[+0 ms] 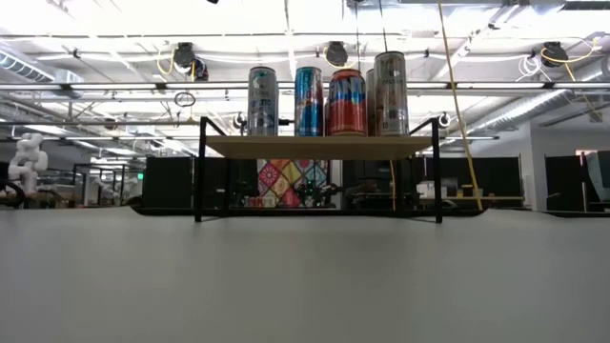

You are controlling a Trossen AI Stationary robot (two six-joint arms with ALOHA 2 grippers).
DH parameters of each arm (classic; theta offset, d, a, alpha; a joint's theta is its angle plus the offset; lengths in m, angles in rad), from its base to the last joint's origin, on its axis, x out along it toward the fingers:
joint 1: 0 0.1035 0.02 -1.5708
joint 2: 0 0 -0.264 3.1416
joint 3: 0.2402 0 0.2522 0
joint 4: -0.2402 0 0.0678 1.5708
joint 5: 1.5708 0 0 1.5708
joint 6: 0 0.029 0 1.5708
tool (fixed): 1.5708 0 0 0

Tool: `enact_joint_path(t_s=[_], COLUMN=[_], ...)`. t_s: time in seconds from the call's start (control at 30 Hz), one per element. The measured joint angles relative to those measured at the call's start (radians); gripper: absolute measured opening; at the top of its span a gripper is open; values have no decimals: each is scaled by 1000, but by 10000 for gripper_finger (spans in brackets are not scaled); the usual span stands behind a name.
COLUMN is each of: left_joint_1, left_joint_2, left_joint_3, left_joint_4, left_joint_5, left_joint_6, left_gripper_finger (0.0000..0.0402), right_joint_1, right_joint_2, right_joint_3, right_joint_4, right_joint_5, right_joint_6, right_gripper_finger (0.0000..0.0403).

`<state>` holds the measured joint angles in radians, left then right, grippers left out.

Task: Place canned beverage on shelf
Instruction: Put the white soda can on the shelf aligned with the other white soda can

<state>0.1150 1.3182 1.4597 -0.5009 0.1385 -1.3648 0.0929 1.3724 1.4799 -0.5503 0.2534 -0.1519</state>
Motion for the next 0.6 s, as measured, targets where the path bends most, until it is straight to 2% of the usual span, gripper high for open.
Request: enact_joint_path(t_s=[0.2, 0.6], left_joint_1=[2, 9], left_joint_2=[0, 0], left_joint_3=[0, 0], left_joint_4=[45, 166], left_joint_5=[-1, -40], left_joint_6=[18, 38], left_gripper_finger=[343, 347], right_joint_1=[0, -18], right_joint_2=[-11, -91], right_joint_3=[0, 0], right_joint_4=[-13, -58], right_joint_5=[-22, -80], right_joint_6=[94, 194], right_gripper_finger=[205, 204])
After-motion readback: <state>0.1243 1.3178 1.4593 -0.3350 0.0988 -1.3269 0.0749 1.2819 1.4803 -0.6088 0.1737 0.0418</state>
